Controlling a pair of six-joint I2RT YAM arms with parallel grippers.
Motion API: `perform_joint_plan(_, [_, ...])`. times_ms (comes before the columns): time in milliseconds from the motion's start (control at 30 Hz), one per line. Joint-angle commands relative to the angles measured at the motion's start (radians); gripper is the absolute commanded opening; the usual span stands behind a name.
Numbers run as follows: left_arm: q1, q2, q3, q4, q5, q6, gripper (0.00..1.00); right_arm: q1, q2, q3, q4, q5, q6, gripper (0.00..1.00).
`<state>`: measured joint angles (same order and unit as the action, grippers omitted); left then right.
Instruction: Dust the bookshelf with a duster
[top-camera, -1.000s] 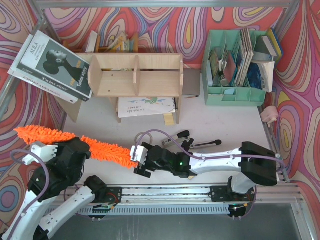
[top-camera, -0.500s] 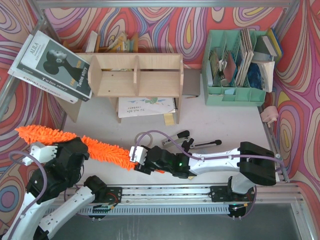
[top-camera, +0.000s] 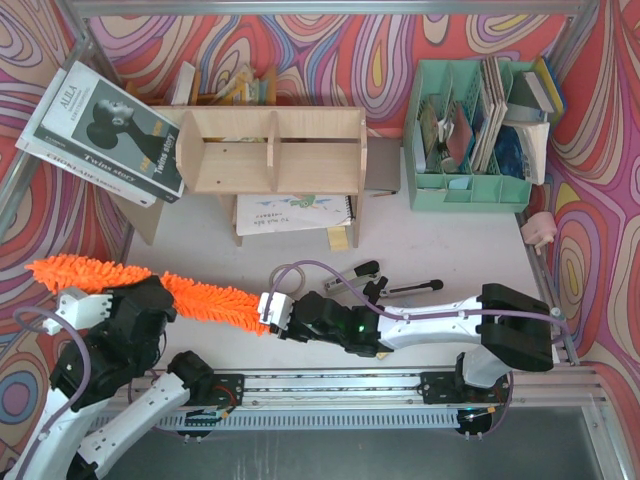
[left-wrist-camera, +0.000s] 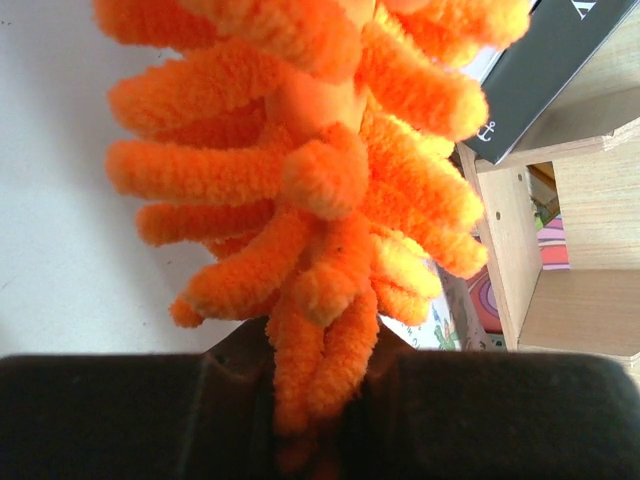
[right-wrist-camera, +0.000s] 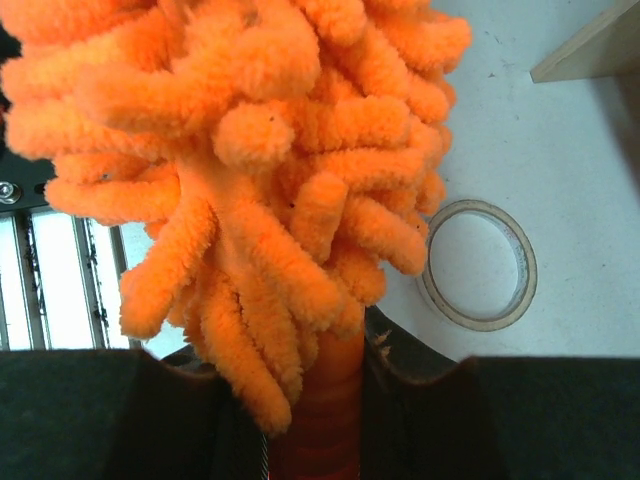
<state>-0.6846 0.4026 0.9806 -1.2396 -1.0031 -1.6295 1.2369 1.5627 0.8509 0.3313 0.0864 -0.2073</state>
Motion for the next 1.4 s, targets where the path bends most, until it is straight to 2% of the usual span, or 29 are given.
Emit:
perform_joint_plan(0, [0.003,-0.021,0.008,-0.031,-0.039,-0.027,0.0,-0.008,-0.037,0.029,-0.022,0.03,0.0,0.11])
perform_joint_plan(100, [0.003,-0.024,-0.001,-0.035,-0.043,-0.031,0.0,-0.008,-0.049,0.03,-0.034,0.031,-0.001,0.07])
perform_joint_plan(167, [0.003,-0.026,-0.006,-0.039,-0.045,-0.032,0.03,-0.007,-0.056,0.028,-0.041,0.035,-0.002,0.06])
perform_joint_plan(233, [0.003,-0.028,-0.012,-0.047,-0.05,-0.035,0.15,-0.008,-0.064,0.026,-0.051,0.04,-0.004,0.04])
perform_joint_plan(300, [0.003,-0.03,-0.017,-0.053,-0.054,-0.033,0.21,-0.008,-0.07,0.019,-0.06,0.047,-0.003,0.02])
perform_joint_plan(400, [0.003,-0.035,-0.024,-0.065,-0.056,-0.033,0.42,-0.008,-0.082,0.004,-0.067,0.065,0.0,0.0])
perform_joint_plan(567, [0.003,-0.06,-0.028,-0.081,-0.081,-0.013,0.68,-0.008,-0.104,-0.02,-0.086,0.097,0.004,0.0])
perform_joint_plan(733, [0.003,-0.096,-0.02,-0.079,-0.126,0.056,0.86,-0.008,-0.122,-0.044,-0.093,0.137,0.012,0.0])
perform_joint_plan(833, [0.003,-0.128,-0.03,-0.028,-0.141,0.168,0.97,-0.008,-0.124,-0.052,-0.095,0.181,0.013,0.0])
perform_joint_plan(1300, [0.003,-0.393,-0.286,0.312,-0.047,0.576,0.98,-0.029,-0.129,0.041,-0.137,0.356,-0.144,0.0])
perform_joint_plan(1367, [0.003,-0.388,-0.295,0.321,-0.039,0.607,0.98,-0.036,-0.131,0.065,-0.145,0.368,-0.164,0.0])
